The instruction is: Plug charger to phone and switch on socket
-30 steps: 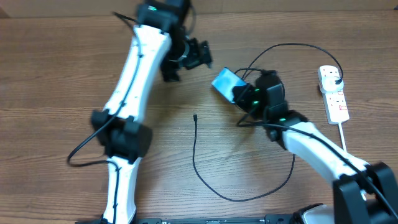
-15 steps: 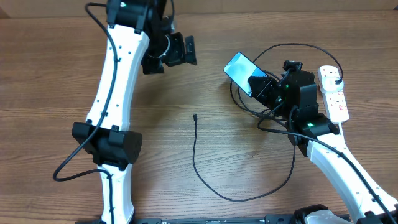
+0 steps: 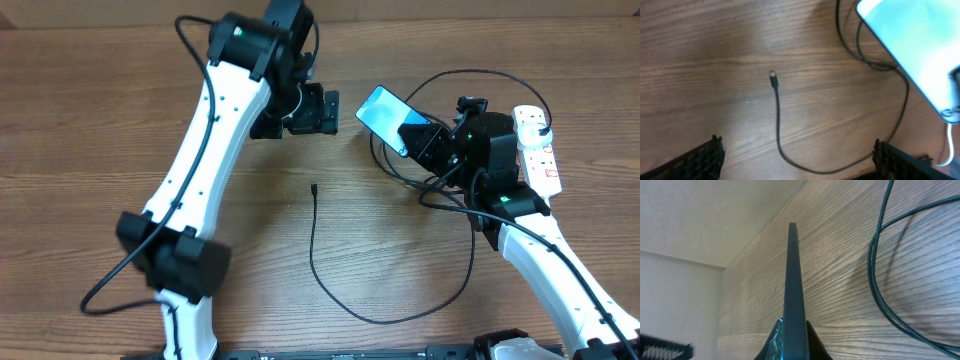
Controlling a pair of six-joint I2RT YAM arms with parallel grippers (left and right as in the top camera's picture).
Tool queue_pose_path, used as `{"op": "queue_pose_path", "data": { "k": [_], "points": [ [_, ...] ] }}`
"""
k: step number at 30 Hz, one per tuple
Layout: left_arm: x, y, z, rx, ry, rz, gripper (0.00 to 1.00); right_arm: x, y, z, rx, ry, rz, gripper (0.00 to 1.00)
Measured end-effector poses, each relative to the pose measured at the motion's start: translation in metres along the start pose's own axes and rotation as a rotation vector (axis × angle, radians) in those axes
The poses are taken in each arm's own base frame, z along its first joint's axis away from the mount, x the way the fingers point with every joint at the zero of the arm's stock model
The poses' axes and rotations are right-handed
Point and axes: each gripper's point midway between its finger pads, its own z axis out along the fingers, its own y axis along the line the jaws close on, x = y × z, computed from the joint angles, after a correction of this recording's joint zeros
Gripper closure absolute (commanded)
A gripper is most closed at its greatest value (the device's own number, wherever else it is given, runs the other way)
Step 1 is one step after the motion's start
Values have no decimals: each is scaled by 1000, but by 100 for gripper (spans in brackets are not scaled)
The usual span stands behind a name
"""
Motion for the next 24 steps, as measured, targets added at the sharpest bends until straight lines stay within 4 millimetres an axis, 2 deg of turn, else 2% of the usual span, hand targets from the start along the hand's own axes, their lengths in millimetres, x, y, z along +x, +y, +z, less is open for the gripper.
{"op": "queue_pose_path", "data": {
  "k": [5, 8, 14, 17, 21, 24],
  "points": [
    [12, 15, 20, 44, -59, 13, 0, 2, 1, 0, -7, 13, 2, 96],
    [18, 19, 23, 138, -123, 37, 0, 4, 3, 0, -16, 25, 13, 96],
    [11, 10, 16, 529, -355, 181, 0, 8, 6, 0, -36, 50, 79, 96],
    [4, 9, 24, 676, -461, 230, 0, 10, 8, 0, -43, 60, 111, 96],
    [12, 4, 38, 790, -542, 265, 0, 8, 13, -1, -64, 58, 153, 96],
    [14, -7, 39, 832, -612, 271, 0, 2, 24, 3, -118, 44, 168, 96]
  ]
}}
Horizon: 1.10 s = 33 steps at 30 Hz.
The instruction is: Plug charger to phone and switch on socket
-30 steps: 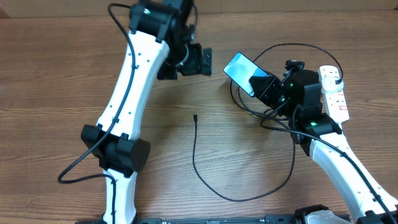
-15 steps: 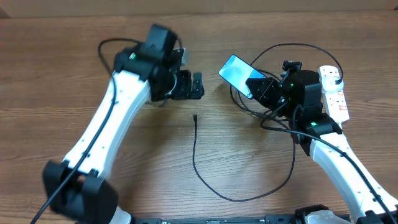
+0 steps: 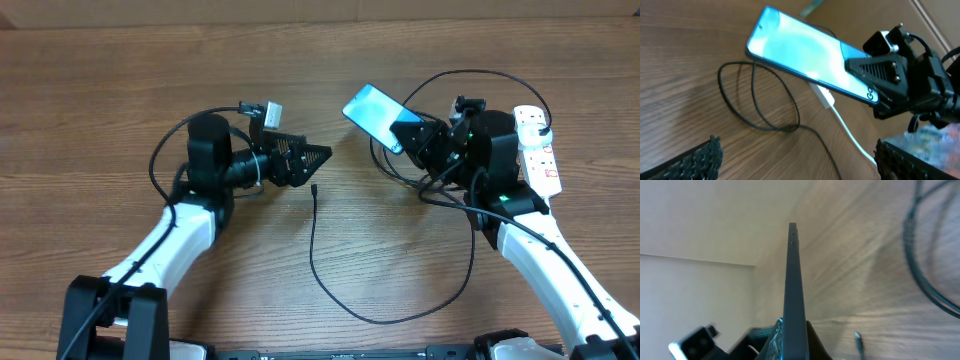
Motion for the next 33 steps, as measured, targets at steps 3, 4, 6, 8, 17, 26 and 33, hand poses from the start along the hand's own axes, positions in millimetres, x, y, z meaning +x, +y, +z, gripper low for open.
{"op": "queue_pose_path", "data": {
  "k": [3, 4, 6, 8, 17, 26, 33],
  "points": [
    [5, 0, 7, -20, -32, -72, 0, 0, 5, 7, -34, 8, 3, 96],
    [2, -1, 9, -22, -52, -83, 0, 1, 8, 11, -48, 11, 4, 96],
    [-8, -6, 11, -5, -104, -99, 0, 6, 14, 20, -84, 24, 0, 96],
    [-21, -10, 11, 18, -158, -114, 0, 14, 21, 31, -121, 46, -12, 96],
    [-34, 10, 24, 87, -257, -283, 0, 36, 42, 57, -248, 100, -6, 96],
    [-50, 18, 28, 160, -355, -387, 1, 43, 47, 58, -262, 116, -4, 96],
    [-84, 4, 27, 222, -417, -423, 3, 42, 47, 59, -260, 111, -2, 96]
  ]
}}
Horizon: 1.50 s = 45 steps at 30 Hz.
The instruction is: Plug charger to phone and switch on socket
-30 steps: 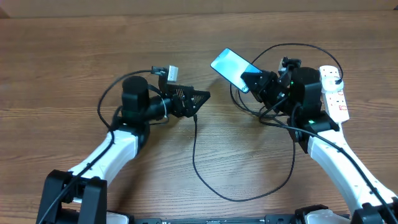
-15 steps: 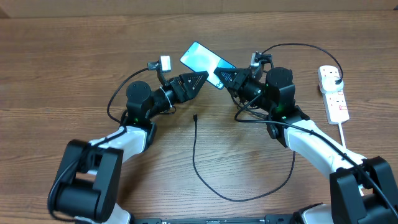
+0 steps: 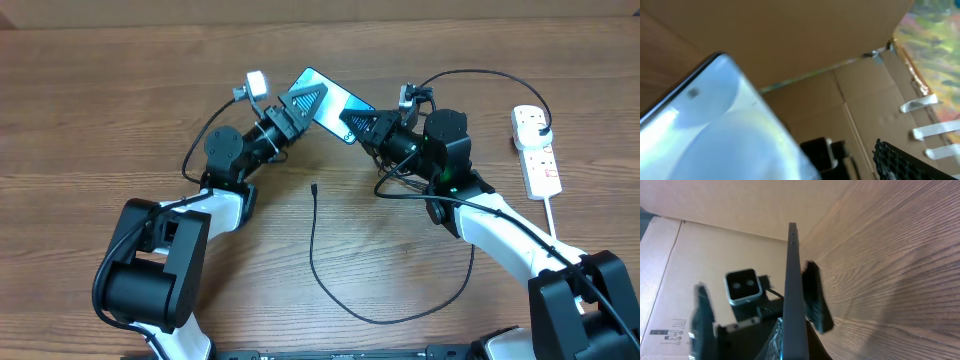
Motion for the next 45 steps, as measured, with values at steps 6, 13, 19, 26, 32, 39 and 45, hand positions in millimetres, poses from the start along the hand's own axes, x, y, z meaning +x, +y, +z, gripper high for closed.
{"op": "queue_pose_path", "data": {
  "k": [6, 13, 19, 26, 32, 39, 45],
  "points": [
    [-6, -8, 9, 16, -6, -37, 16, -4, 6, 1, -16, -25, -12, 96],
    [-5, -6, 11, 4, 6, -76, 29, -5, 12, 2, -34, -35, -25, 96],
    [-2, -8, 13, 10, 14, -132, 46, -6, 14, 2, -43, -46, -33, 96],
    [-6, -21, 13, 62, -5, -195, 65, -7, 25, 3, -80, -56, -55, 96],
    [-10, -17, 13, 60, -26, -265, 89, -7, 31, 4, -94, -59, -57, 96],
    [-10, -16, 13, 61, -29, -297, 95, -6, 30, 5, -91, -56, -20, 80],
    [-7, -15, 14, 55, -14, -299, 96, 5, 28, 8, -80, -21, -38, 0]
  ]
}}
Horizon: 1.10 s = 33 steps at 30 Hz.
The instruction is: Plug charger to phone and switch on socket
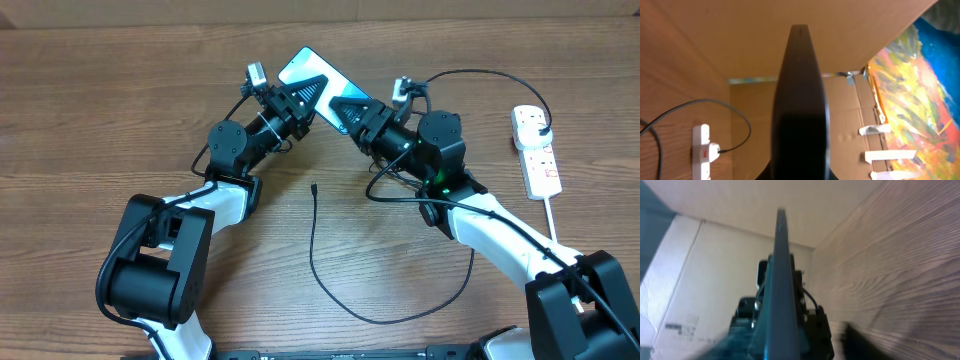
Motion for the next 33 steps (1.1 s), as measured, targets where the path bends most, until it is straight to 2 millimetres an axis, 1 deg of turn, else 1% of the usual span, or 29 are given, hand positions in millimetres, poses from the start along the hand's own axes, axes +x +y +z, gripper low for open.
{"op": "queue_pose_path", "data": {
  "k": [2, 4, 5, 6, 7, 9, 11, 13, 14, 15, 16, 19, 23, 24, 28, 31, 33],
  "points": [
    [-2, 8, -1, -34, 4, -22, 96, 5, 3, 0, -15, 33, -41, 0],
    [-4, 22, -5, -90, 17, -61, 96, 4, -1, -4, -11, 57, -65, 0],
    [-7, 27, -8, -115, 23, -78, 95, -1, -10, -10, 18, 64, -67, 0],
    [-11, 34, -14, -145, 28, -100, 96, -3, -11, -12, 23, 66, -68, 0],
    [-17, 39, -20, -168, 30, -117, 96, -10, -18, -19, 50, 62, -66, 0],
    [-31, 45, -34, -201, 29, -146, 96, -22, -28, -34, 102, 47, -73, 0],
    [-44, 48, -47, -222, 28, -168, 96, -28, -33, -48, 153, 40, -91, 0],
    [-55, 56, -63, -260, 29, -213, 95, -24, -33, -58, 194, 50, -117, 0],
    [-59, 58, -69, -275, 33, -230, 96, -22, -32, -61, 205, 51, -127, 0],
    [-61, 61, -75, -289, 42, -247, 96, -16, -34, -66, 236, 66, -145, 0],
    [-62, 62, -80, -301, 55, -260, 96, -13, -34, -69, 252, 69, -161, 0],
    [-63, 57, -85, -312, 123, -257, 96, -3, -38, -74, 305, 90, -212, 1],
    [-60, 39, -79, -297, 224, -223, 96, 17, -56, -75, 405, 133, -246, 3],
    [-59, 34, -77, -291, 246, -211, 96, 20, -57, -75, 417, 139, -254, 5],
    [-57, 21, -72, -276, 302, -187, 96, 35, -63, -72, 463, 166, -309, 9],
    [-58, 17, -68, -263, 351, -173, 96, 48, -69, -72, 511, 188, -350, 12],
    [-62, 22, -65, -263, 377, -181, 96, 57, -70, -69, 536, 193, -386, 16]
  ]
}}
